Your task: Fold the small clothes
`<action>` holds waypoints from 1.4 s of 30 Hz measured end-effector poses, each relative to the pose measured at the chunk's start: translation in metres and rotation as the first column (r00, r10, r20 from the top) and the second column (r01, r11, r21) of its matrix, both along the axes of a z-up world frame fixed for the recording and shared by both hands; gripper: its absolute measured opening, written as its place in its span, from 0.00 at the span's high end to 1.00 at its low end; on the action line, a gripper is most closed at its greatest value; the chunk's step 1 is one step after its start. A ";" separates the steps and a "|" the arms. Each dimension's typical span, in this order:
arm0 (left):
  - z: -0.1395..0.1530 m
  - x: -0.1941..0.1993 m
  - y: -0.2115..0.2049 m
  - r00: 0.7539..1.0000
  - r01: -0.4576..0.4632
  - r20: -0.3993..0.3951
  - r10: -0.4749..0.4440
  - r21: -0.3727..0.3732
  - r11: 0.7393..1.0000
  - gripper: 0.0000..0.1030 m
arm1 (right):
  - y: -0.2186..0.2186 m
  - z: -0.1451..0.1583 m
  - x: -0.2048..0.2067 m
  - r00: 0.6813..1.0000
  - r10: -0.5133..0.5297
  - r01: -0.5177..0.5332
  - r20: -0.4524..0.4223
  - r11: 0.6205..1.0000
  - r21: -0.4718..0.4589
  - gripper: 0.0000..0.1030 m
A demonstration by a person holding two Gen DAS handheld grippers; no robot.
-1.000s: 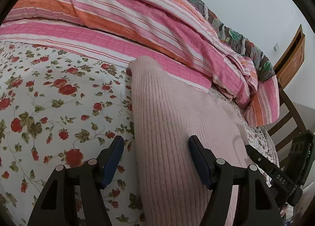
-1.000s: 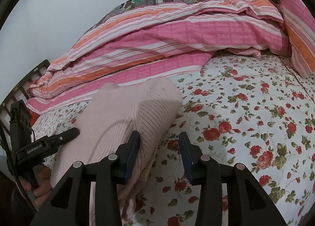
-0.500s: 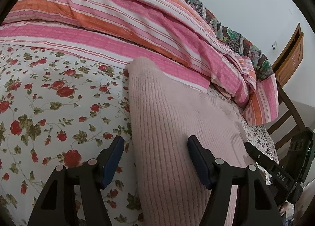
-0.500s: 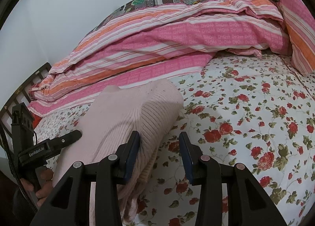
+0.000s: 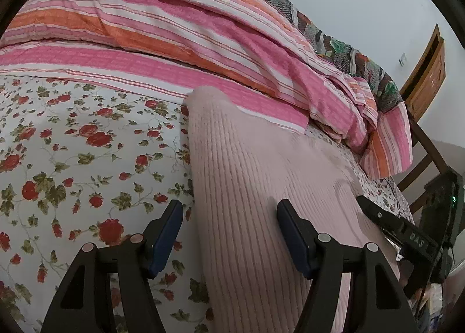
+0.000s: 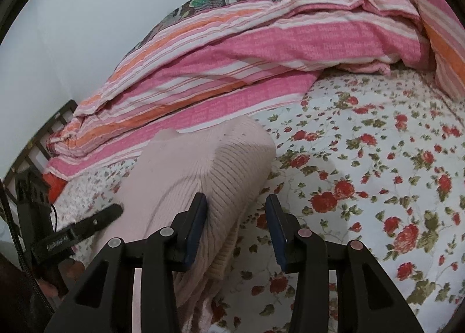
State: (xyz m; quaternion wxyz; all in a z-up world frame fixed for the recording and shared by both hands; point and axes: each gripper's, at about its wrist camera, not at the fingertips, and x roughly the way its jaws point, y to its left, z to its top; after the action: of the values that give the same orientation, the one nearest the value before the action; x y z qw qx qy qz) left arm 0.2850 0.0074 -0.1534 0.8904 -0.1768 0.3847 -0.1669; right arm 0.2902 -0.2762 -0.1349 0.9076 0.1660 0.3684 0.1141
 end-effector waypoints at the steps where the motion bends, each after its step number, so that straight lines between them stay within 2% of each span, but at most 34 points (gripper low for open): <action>1: 0.000 -0.002 0.001 1.000 0.002 0.003 -0.002 0.002 1.000 0.36 | 0.000 -0.001 0.001 1.000 -0.001 0.001 -0.006 1.000 0.005 0.60; 6: 0.000 -0.005 0.006 1.000 0.016 -0.008 -0.016 -0.024 1.000 0.37 | 0.001 -0.002 0.004 1.000 0.003 -0.002 -0.013 1.000 0.021 0.60; 7: -0.001 -0.005 0.007 1.000 0.021 -0.013 -0.021 -0.043 0.999 0.43 | 0.001 -0.002 0.004 1.000 0.007 -0.006 -0.010 1.000 0.027 0.62; 8: -0.002 -0.005 0.007 0.999 0.035 -0.017 -0.036 -0.066 0.997 0.51 | 0.001 -0.002 0.004 1.000 0.021 -0.021 -0.005 0.999 0.037 0.76; 11: 0.001 -0.009 0.003 0.999 0.044 0.003 -0.044 -0.051 0.998 0.58 | 0.008 0.002 0.002 0.999 0.032 -0.032 0.033 0.999 -0.010 0.89; 13: 0.006 -0.014 0.000 0.998 0.045 0.039 -0.044 -0.028 0.999 0.63 | 0.010 0.007 0.000 0.997 0.034 -0.031 0.071 0.999 -0.035 0.91; 15: 0.010 -0.018 -0.001 0.997 0.048 0.066 -0.047 -0.014 0.999 0.64 | 0.006 0.009 0.002 0.997 0.019 -0.018 0.077 1.000 -0.021 0.91; 17: 0.012 -0.018 -0.002 0.996 0.050 0.070 -0.049 -0.013 0.999 0.63 | 0.003 0.003 0.007 0.999 0.001 -0.001 0.039 1.000 -0.014 0.91; 19: 0.012 -0.019 -0.001 0.996 0.052 0.067 -0.051 -0.025 0.998 0.60 | 0.002 -0.005 0.012 1.000 -0.020 0.020 -0.001 0.999 -0.025 0.91; 22: 0.013 -0.020 0.000 0.996 0.059 0.070 -0.057 -0.022 0.998 0.59 | 0.003 -0.006 0.012 0.999 -0.042 0.042 -0.002 0.998 -0.045 0.90; 24: 0.013 -0.022 0.001 0.995 0.059 0.081 -0.058 -0.014 0.998 0.59 | 0.006 -0.001 0.008 0.998 -0.060 0.061 0.017 0.995 -0.084 0.86; 26: 0.014 -0.023 0.003 0.995 0.051 0.088 -0.049 -0.017 0.999 0.59 | 0.007 0.008 0.000 0.997 -0.064 0.070 0.052 0.991 -0.114 0.71; 28: 0.016 -0.022 0.005 0.995 0.039 0.092 -0.037 -0.020 0.999 0.59 | 0.006 0.016 -0.006 0.994 -0.052 0.061 0.093 0.993 -0.097 0.66; 30: 0.018 -0.017 0.005 0.997 0.015 0.081 -0.014 -0.008 1.000 0.58 | 0.006 0.017 -0.005 0.994 -0.047 0.056 0.098 0.994 -0.090 0.64; 34: 0.019 -0.003 0.003 0.999 -0.001 0.044 0.002 -0.017 1.000 0.50 | 0.008 0.005 0.005 0.998 -0.041 0.043 0.037 0.997 -0.057 0.65; 37: 0.015 0.008 -0.001 1.000 -0.019 0.014 0.019 0.014 1.000 0.50 | 0.012 0.002 0.010 0.999 -0.028 0.030 0.026 0.993 -0.110 0.85; 39: 0.009 0.014 -0.001 0.999 -0.042 -0.008 0.042 0.007 0.999 0.47 | 0.010 0.000 0.012 0.998 -0.060 0.063 0.024 0.988 -0.141 0.85; 42: 0.007 0.014 -0.007 0.999 -0.042 -0.002 0.042 0.027 0.999 0.51 | 0.000 -0.005 0.015 0.997 -0.073 0.072 -0.005 0.993 -0.091 0.85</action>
State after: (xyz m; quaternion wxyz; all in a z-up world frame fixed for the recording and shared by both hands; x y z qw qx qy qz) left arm 0.2990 0.0006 -0.1463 0.8956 -0.1729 0.3844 -0.1425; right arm 0.3049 -0.2759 -0.1403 0.9161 0.1381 0.3709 0.0635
